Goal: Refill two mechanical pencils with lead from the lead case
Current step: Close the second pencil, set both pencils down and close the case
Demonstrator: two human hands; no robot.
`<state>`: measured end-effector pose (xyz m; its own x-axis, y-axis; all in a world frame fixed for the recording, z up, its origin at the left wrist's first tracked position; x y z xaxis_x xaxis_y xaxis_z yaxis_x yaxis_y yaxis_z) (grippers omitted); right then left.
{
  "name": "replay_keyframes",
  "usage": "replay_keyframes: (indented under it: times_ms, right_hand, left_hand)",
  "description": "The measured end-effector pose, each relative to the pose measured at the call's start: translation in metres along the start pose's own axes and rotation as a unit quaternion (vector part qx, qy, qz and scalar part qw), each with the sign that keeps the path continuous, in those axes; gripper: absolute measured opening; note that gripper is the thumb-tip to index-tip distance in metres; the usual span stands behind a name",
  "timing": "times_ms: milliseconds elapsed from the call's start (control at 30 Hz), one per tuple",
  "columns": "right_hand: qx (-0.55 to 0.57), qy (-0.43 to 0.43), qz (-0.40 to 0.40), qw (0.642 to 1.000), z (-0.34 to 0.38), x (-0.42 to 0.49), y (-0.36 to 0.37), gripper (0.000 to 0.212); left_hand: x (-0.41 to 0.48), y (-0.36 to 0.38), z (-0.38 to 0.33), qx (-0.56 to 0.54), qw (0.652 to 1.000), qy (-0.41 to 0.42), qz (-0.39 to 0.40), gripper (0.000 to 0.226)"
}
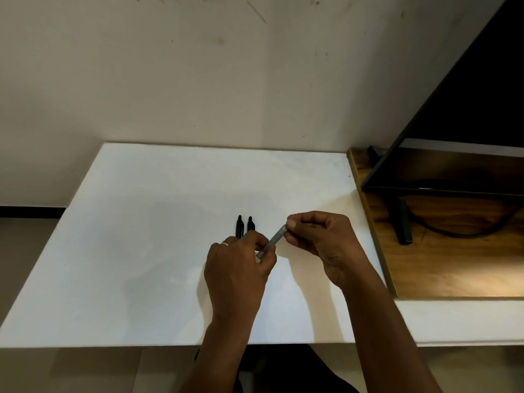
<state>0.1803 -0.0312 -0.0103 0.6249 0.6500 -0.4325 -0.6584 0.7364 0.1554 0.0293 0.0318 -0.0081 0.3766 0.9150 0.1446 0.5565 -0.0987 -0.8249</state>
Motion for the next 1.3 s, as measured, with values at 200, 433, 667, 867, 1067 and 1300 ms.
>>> replay_keyframes:
  times_ms: [200,433,667,867,1067,1300]
  right_hand:
    - [-0.003,-0.008,0.010,1.000,0.003,0.000,0.000,0.008]
    - [0.043,0.028,-0.004,0.999,-0.002,0.001,0.000,0.009]
    - [0.073,0.055,0.009,0.996,-0.006,0.001,0.003,0.006]
    - [0.034,0.048,0.003,0.998,-0.009,0.000,0.011,0.018]
    - [-0.159,-0.023,-0.072,0.984,-0.023,0.007,0.018,0.016]
    - [-0.282,-0.075,-0.115,0.950,-0.028,0.012,0.030,0.014]
  left_hand:
    - [0.001,0.000,0.000,-0.019,1.000,0.022,0.012,0.014]
    - [0.004,-0.003,0.003,-0.147,0.988,-0.043,0.031,0.010]
    - [0.005,0.005,0.011,-0.304,0.937,-0.135,0.105,0.011]
    - [0.011,0.003,0.018,-0.331,0.915,-0.172,0.155,0.013]
    - [0.017,-0.009,0.038,-0.235,0.948,-0.214,0.019,0.014]
    - [0.015,-0.006,0.040,-0.218,0.944,-0.246,0.035,0.007]
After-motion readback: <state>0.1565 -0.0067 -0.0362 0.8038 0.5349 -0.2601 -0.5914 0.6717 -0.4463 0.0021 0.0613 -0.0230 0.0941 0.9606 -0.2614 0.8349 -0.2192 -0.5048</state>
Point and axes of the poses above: each hand's wrist, its own x-axis towards the middle knuckle, its own y-axis out of the palm, z = x × y, the point moved 3 cm from there along x, towards the middle knuckle, and after that the axes turned 2 degrees about x, right-handed, at the moved point
